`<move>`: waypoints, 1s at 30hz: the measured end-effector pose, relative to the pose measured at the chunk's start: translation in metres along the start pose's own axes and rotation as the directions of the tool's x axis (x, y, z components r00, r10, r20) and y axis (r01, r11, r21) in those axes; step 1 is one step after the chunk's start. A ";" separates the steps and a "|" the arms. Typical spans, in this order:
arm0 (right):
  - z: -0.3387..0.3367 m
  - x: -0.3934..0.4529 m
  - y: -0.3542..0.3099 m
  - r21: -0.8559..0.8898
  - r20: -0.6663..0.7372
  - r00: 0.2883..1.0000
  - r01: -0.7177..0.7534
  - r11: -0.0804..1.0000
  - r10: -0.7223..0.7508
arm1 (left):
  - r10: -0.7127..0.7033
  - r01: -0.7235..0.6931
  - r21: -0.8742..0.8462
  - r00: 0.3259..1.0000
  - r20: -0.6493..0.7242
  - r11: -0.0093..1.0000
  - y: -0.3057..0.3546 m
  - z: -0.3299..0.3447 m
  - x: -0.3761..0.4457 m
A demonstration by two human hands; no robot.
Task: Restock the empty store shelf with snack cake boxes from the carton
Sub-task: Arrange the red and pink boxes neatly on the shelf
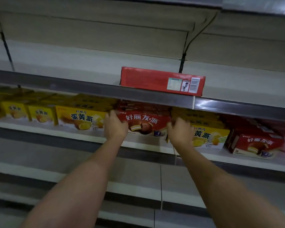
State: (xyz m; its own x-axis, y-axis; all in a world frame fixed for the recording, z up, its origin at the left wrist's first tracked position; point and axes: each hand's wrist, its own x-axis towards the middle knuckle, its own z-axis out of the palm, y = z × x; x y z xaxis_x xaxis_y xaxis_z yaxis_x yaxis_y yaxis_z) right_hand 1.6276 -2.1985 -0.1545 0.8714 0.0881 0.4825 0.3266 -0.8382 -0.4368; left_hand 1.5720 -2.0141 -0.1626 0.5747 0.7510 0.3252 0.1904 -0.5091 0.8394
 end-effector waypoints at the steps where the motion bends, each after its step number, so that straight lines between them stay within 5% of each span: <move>1: 0.005 0.011 -0.005 -0.076 0.091 0.996 0.014 0.997 -0.007 | -0.032 0.031 0.017 0.998 0.048 0.999 -0.003 0.004 0.008; 5: 0.032 0.051 -0.032 -0.207 0.305 0.952 0.085 0.975 -0.019 | -0.011 -0.004 0.090 0.986 0.166 0.996 -0.014 0.022 0.034; 12: 0.074 0.076 -0.037 -0.312 0.402 0.915 0.095 0.945 0.041 | 0.102 -0.174 0.324 0.969 0.225 0.930 -0.025 0.052 0.074; 21: 0.085 0.078 -0.033 -0.539 0.245 0.967 0.195 0.820 -0.069 | 0.058 -0.124 0.240 0.962 0.267 0.963 -0.030 0.061 0.077; 27: 0.066 0.051 -0.031 -0.265 0.293 0.956 0.111 0.958 -0.029 | 0.017 -0.132 0.401 0.961 0.277 0.907 -0.023 0.045 0.058; 30: 0.048 0.036 -0.023 -0.143 0.313 0.948 0.110 0.984 -0.061 | 0.080 -0.131 0.262 0.977 0.197 0.956 -0.016 0.030 0.044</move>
State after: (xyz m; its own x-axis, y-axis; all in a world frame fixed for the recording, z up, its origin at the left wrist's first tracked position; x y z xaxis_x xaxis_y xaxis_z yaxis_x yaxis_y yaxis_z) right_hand 1.6693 -2.1504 -0.1634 0.9206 0.3028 0.2464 0.3650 -0.8916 -0.2680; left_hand 1.6177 -1.9859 -0.1745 0.7333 0.6107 0.2989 0.3156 -0.6951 0.6460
